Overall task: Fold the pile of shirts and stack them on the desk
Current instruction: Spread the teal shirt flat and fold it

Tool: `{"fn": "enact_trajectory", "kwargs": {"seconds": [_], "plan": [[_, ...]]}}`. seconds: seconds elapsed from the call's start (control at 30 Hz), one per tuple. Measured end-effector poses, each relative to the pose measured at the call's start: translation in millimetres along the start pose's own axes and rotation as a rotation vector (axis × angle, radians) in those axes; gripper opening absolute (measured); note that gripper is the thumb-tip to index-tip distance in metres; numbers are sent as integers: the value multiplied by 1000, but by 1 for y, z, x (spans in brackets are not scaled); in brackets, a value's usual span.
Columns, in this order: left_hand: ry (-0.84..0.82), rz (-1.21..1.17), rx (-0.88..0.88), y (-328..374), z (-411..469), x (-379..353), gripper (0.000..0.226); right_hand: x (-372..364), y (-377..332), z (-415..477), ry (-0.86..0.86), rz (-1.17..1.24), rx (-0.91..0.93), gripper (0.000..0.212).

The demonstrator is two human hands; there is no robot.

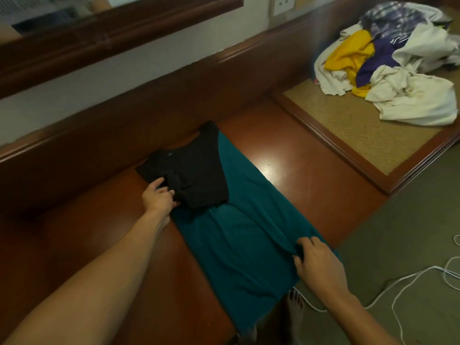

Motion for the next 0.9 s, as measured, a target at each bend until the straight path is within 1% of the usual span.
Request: {"fn": "enact_trajectory", "kwargs": {"seconds": [0.03,0.1,0.17,0.2,0.27,0.3,0.33,0.4,0.43,0.47,0.5,0.53,0.63,0.67,0.7,0.77,0.8,0.83,0.87,0.9], "plan": [[3,-7,4,0,2,1,54,1,3,-2,1,1,-6,23],[-53,-28,46,-1,4,-3,53,9,8,-4,85,68,-16,15],[-114,-25,71,-2,0,-9,56,24,12,-5,257,174,-34,18],[-116,-20,65,-3,-1,-11,57,33,12,-6,332,221,-45,19],[-89,-23,43,-4,-2,-13,62,42,8,-12,402,259,-53,20],[-73,-32,41,-5,-2,-13,63,41,5,-14,382,234,-54,21],[-59,-48,39,-6,-3,-13,63,37,1,-18,310,189,-55,22],[-38,-85,34,-8,-3,-13,63,16,-4,-27,49,58,-49,22],[-31,-92,27,-8,-3,-13,62,3,-3,-31,-52,8,-58,18],[-29,-92,18,-9,-3,-13,62,-4,-1,-35,-100,0,-79,13],[-30,-87,14,-9,-3,-12,62,-6,0,-37,-91,49,-97,12],[-36,-83,11,-8,-3,-12,62,-5,2,-38,-45,111,-106,15],[-69,-52,22,-6,-6,-13,63,2,8,-41,170,257,-123,15],[-67,-50,21,-4,-9,-13,62,5,9,-43,206,275,-106,16],[-61,-55,20,-3,-10,-14,61,6,8,-43,185,270,-77,18],[-44,-42,14,-1,-11,-12,59,0,4,-44,35,192,30,17],[-32,20,-16,-1,-10,-10,58,-4,4,-44,-37,153,61,17],[-16,170,-82,-2,-9,-7,58,-6,4,-45,-48,139,67,16],[1,388,-194,-2,-10,-3,59,-7,4,-45,-18,157,56,14],[18,600,-353,-3,-15,-1,58,-6,3,-45,21,186,42,10]]}}
Point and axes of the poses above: each hand's wrist, its own z-axis towards the middle knuckle, its own x-axis out of the back of the hand, y = z × x, the point moved 3 cm from there along z, towards the middle knuckle, and after that the axes turned 5 degrees about -z, right-handed, at the moved point
